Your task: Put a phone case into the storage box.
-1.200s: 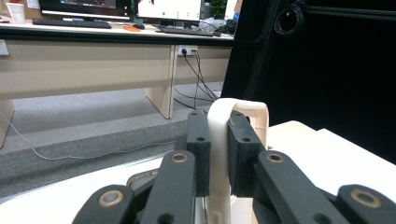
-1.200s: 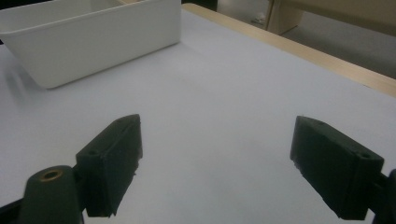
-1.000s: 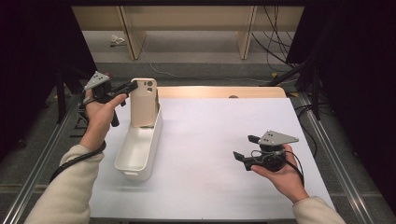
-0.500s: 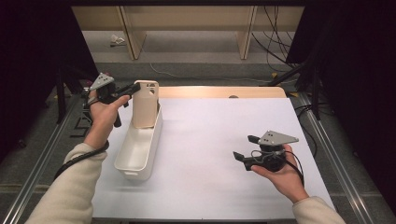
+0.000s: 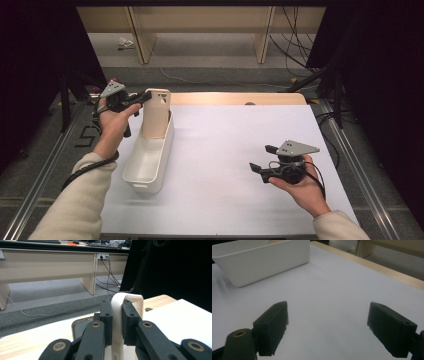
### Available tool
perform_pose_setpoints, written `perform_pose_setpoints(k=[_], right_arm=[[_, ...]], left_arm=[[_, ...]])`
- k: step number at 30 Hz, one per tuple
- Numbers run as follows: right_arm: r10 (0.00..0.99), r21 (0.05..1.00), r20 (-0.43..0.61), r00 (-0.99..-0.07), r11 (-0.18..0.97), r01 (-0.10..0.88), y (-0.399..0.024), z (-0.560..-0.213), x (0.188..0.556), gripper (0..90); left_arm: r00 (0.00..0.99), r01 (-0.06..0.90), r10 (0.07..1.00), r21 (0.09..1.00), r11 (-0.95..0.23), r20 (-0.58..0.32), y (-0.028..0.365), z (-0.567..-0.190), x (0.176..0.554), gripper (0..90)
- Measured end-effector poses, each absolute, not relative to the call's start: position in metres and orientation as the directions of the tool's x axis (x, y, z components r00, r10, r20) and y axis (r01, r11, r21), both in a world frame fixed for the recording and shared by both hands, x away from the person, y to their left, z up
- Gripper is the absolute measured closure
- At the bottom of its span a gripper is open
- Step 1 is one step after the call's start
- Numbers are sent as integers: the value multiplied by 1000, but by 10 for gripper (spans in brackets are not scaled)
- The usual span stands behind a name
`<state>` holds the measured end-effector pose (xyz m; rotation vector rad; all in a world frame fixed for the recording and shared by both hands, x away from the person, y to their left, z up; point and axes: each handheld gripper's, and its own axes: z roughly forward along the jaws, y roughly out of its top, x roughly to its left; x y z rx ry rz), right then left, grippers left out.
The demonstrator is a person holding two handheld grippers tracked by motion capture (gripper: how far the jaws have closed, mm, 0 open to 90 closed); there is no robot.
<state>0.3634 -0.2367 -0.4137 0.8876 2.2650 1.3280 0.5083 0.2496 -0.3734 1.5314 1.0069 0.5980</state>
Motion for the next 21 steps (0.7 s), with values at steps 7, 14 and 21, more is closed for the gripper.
perform_pose_setpoints(k=[7,14,21], right_arm=[[675,871,5,-737,359,335,-236,-414,363,178],[675,872,5,-738,359,334,-236,-414,363,179],[675,871,8,-738,358,337,-236,-414,363,179]], left_arm=[[497,281,854,960,9,-153,250,-378,511,809],[492,296,857,955,1,-154,250,-385,514,808],[488,311,859,951,-7,-153,249,-390,516,808]])
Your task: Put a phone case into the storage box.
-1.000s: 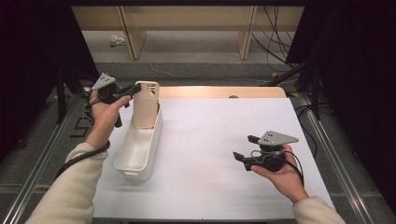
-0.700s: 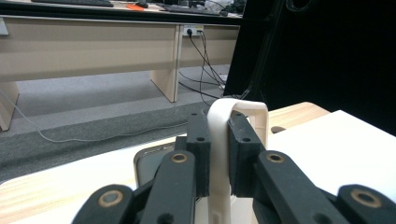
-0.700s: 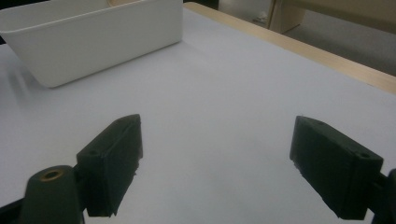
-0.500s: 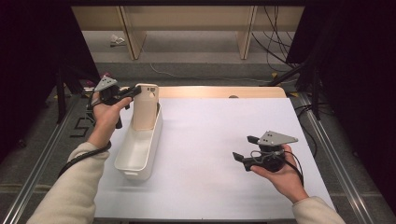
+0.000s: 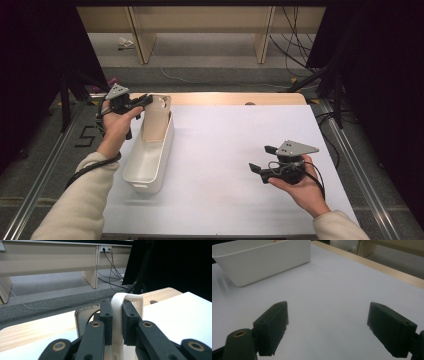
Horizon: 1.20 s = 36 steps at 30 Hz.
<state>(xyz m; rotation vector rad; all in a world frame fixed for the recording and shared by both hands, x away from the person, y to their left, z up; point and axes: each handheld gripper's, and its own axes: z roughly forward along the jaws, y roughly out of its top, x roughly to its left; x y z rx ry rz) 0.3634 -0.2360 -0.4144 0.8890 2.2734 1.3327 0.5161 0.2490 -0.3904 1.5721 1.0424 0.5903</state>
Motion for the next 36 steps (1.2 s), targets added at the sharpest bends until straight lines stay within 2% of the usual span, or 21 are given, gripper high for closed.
perform_pose_setpoints(k=[36], right_arm=[[672,869,14,-741,358,341,-236,-415,364,181]], left_arm=[[464,367,870,930,-19,-165,257,-410,525,784]])
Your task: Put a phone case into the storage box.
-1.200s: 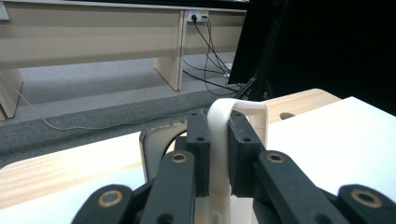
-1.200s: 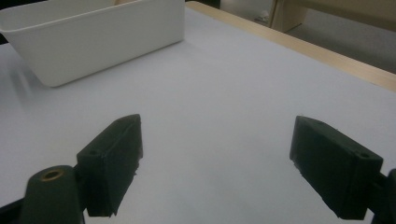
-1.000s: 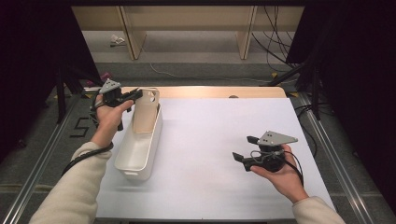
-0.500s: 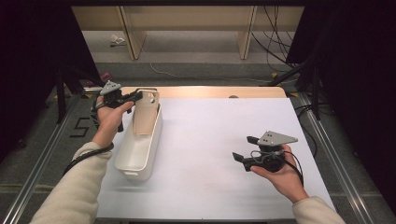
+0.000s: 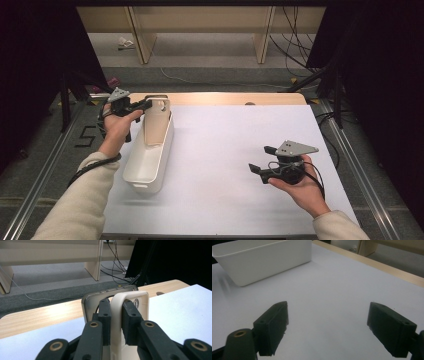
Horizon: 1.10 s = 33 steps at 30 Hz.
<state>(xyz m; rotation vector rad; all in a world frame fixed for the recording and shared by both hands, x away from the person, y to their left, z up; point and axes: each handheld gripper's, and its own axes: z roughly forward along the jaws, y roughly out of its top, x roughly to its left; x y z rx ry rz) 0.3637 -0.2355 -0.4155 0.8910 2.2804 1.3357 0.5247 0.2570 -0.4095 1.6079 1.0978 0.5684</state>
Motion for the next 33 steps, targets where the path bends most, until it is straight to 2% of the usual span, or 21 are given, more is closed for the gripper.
perform_pose_setpoints(k=[11,23,33], right_arm=[[671,868,15,-741,360,343,-235,-416,364,181],[670,868,16,-743,359,343,-236,-416,364,181],[671,868,17,-742,358,344,-236,-416,364,180]], left_arm=[[448,378,885,924,-58,-128,257,-409,527,753],[385,420,921,899,-126,-51,253,-408,530,678],[379,426,925,892,-149,-26,251,-404,526,595]])
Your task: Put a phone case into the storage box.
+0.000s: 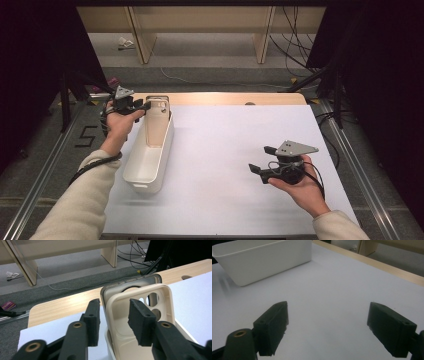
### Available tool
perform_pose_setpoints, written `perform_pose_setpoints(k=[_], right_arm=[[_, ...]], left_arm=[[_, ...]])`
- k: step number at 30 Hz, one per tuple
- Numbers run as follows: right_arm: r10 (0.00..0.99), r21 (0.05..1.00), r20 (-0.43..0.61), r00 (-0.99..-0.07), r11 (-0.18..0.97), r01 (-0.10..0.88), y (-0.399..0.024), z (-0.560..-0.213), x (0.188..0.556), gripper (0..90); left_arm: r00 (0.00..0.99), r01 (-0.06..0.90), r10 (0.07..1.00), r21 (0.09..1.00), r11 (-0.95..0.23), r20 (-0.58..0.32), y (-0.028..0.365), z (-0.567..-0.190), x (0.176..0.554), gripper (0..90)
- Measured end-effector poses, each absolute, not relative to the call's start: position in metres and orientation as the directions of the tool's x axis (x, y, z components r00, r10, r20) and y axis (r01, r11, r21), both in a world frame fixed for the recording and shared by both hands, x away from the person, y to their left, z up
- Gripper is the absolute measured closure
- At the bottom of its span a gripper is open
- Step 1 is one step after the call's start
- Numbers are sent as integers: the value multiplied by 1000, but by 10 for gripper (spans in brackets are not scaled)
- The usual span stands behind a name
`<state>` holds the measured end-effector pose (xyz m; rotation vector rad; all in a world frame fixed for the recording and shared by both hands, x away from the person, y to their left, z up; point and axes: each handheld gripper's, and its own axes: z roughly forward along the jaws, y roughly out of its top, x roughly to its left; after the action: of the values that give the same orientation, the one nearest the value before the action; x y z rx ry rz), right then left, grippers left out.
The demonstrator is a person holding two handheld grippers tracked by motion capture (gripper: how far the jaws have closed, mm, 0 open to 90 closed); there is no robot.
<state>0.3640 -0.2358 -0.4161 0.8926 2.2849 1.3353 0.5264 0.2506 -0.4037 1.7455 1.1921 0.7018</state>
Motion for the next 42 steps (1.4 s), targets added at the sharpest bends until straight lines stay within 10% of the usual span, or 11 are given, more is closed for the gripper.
perform_pose_setpoints(k=[17,42], right_arm=[[672,867,17,-741,359,345,-235,-416,364,179],[677,868,19,-736,353,348,-237,-416,365,176]], left_arm=[[411,444,906,890,-102,-101,247,-391,496,219],[454,443,885,888,-122,-104,238,-384,459,100]])
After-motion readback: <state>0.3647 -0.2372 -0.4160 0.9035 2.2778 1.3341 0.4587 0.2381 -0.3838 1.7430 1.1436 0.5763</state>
